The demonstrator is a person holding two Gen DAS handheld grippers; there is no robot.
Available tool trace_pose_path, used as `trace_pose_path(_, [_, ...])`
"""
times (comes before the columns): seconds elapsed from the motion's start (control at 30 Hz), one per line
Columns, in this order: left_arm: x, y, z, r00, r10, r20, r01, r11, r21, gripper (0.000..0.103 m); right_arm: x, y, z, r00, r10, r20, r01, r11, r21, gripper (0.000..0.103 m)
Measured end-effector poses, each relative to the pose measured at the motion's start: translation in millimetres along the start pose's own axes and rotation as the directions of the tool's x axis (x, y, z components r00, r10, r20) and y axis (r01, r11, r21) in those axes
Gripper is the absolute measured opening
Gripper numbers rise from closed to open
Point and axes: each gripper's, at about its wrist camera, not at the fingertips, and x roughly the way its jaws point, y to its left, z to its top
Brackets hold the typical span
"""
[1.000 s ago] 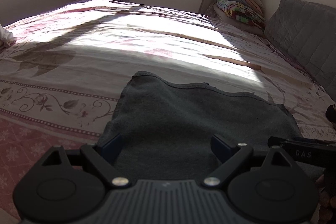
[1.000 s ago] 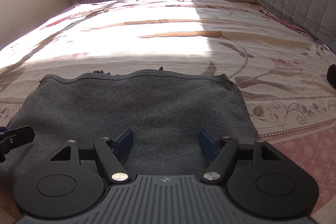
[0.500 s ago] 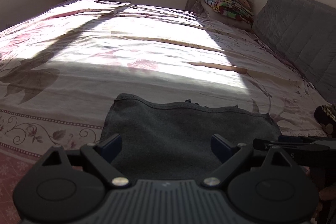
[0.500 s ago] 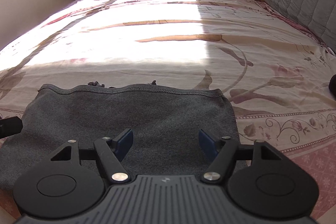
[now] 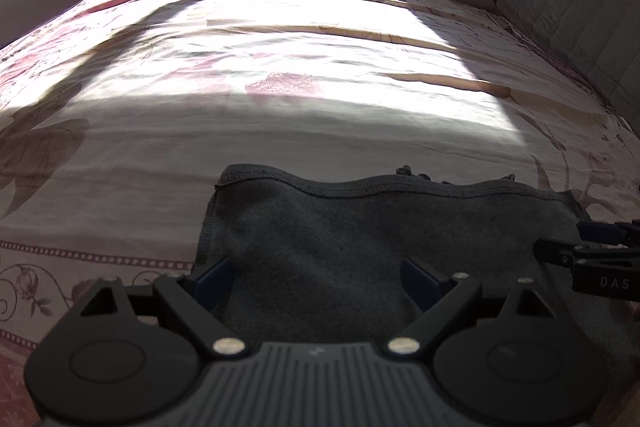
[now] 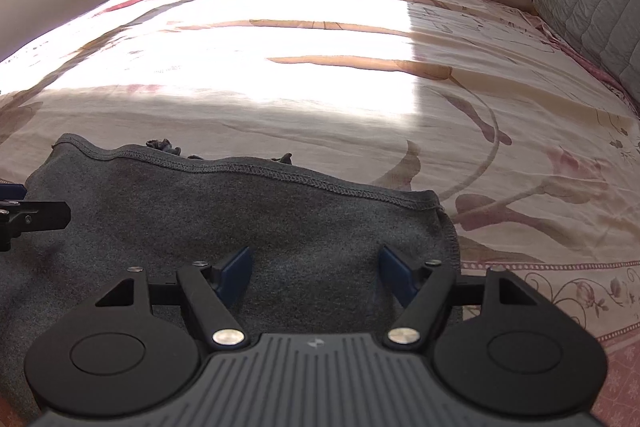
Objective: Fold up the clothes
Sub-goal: 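Close both grippers on the folded grey sweater edge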
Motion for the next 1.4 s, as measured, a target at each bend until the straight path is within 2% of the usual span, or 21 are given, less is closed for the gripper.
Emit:
trace_pose_path(0.1, [6.5, -2.7, 6.2, 0.999, 0.034, 0.009, -0.035, 0.998, 0.047, 0.092, 4.2, -11.1, 5.9, 1.0, 0.008, 0.004, -0.008, 1.0, 0.024, 0.074])
trace_pose_path(0.3, [-1.4, 12.5, 21.3, 1.0, 0.023, 0.002, -0.023, 0.997, 0.072, 0.091, -4.8, -44.7, 14.9, 0.999, 0.027, 0.024, -0.029, 0.996, 0.081, 0.074])
trace_pose_path(0.43, [-3.0, 30.1, 24.8, 0.996, -0.068, -0.064, 0.068, 0.998, 0.003, 0.086, -9.2, -74.9, 13.5, 0.998, 0.064, 0.017, -0.066, 0.984, 0.165, 0.074])
trace_pose_path(0.6, [-3.0, 40.6, 24.2, 0.975, -0.186, -0.122, 0.178, 0.981, -0.077, 0.079, -5.9, -97.6, 8.7, 0.989, 0.144, -0.039, -0.131, 0.961, 0.244, 0.072])
trace_pose_path(0.77, [0.4, 48.9, 22.7, 0.962, -0.236, -0.139, 0.218, 0.966, -0.137, 0.071, -3.1, -105.5, 2.3, 0.971, 0.219, -0.096, -0.185, 0.942, 0.28, 0.067])
trace_pose_path(0.87, [1.8, 55.7, 23.4, 0.953, -0.267, -0.143, 0.242, 0.955, -0.17, 0.068, -4.2, -106.6, 1.0, 0.965, 0.244, -0.097, -0.208, 0.936, 0.283, 0.066])
trace_pose_path(0.97, [3.4, 63.0, 25.6, 0.944, -0.292, -0.152, 0.26, 0.945, -0.199, 0.066, -3.7, -110.1, -0.1, 0.942, 0.322, -0.096, -0.277, 0.905, 0.322, 0.065])
trace_pose_path(1.03, [3.8, 70.2, 27.9, 0.946, -0.283, -0.158, 0.247, 0.945, -0.216, 0.063, -3.6, -112.0, -0.3, 0.926, 0.365, -0.1, -0.314, 0.889, 0.334, 0.064])
trace_pose_path(1.17, [6.1, 80.6, 29.0, 0.935, -0.312, -0.167, 0.267, 0.932, -0.247, 0.061, -2.6, -118.7, -1.5, 0.913, 0.397, -0.098, -0.338, 0.867, 0.366, 0.059])
trace_pose_path(1.23, [6.5, 80.5, 29.9, 0.932, -0.316, -0.176, 0.272, 0.934, -0.233, 0.061, -0.9, -124.5, -2.4, 0.903, 0.421, -0.092, -0.354, 0.847, 0.398, 0.059])
trace_pose_path(1.33, [6.3, 82.8, 32.5, 0.934, -0.311, -0.177, 0.264, 0.933, -0.244, 0.061, 0.3, -131.9, -3.8, 0.888, 0.451, -0.087, -0.374, 0.82, 0.432, 0.058])
trace_pose_path(1.4, [7.5, 84.7, 33.5, 0.945, -0.273, -0.181, 0.226, 0.943, -0.244, 0.064, 0.4, -135.3, -4.6, 0.884, 0.46, -0.088, -0.378, 0.812, 0.444, 0.055])
